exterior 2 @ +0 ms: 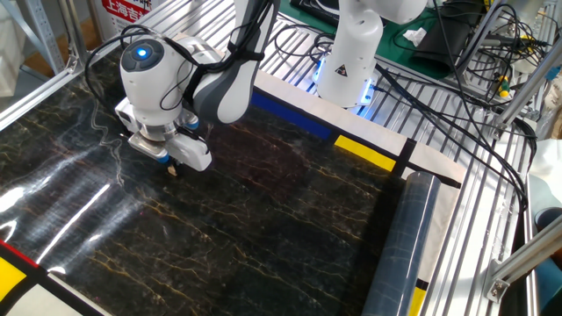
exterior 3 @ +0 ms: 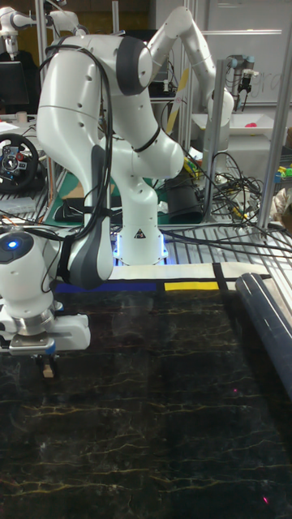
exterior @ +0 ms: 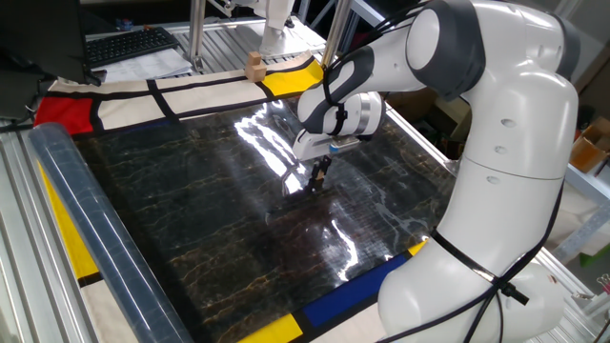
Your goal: Hold a small block with the gripper and sweep it from left to right on the table
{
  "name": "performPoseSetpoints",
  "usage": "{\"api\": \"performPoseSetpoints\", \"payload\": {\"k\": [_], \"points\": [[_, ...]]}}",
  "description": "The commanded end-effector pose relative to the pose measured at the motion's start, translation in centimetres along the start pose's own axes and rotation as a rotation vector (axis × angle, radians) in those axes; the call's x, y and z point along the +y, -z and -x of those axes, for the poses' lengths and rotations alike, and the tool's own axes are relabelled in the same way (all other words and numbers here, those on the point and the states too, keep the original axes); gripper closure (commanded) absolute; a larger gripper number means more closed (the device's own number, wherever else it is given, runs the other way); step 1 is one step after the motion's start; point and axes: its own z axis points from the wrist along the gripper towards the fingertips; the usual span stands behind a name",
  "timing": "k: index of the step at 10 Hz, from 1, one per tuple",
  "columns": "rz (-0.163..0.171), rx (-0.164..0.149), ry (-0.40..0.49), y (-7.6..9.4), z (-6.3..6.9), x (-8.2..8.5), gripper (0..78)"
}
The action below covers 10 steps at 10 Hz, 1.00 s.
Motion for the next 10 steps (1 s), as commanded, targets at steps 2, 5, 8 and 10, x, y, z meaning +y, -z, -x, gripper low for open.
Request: {"api": "performPoseSetpoints", "payload": {"k": [2,5,8,10], "points": [[-0.003,-0.007,-0.004,0.19,0.58,0.08,76.4],[-0.011,-0.014,-0.019,0.19,0.58,0.08,76.4],[-0.026,0.010,-0.008,0.19,0.58,0.08,76.4],[-0.030,0.006,0.006,0.19,0.58,0.08,76.4]]}}
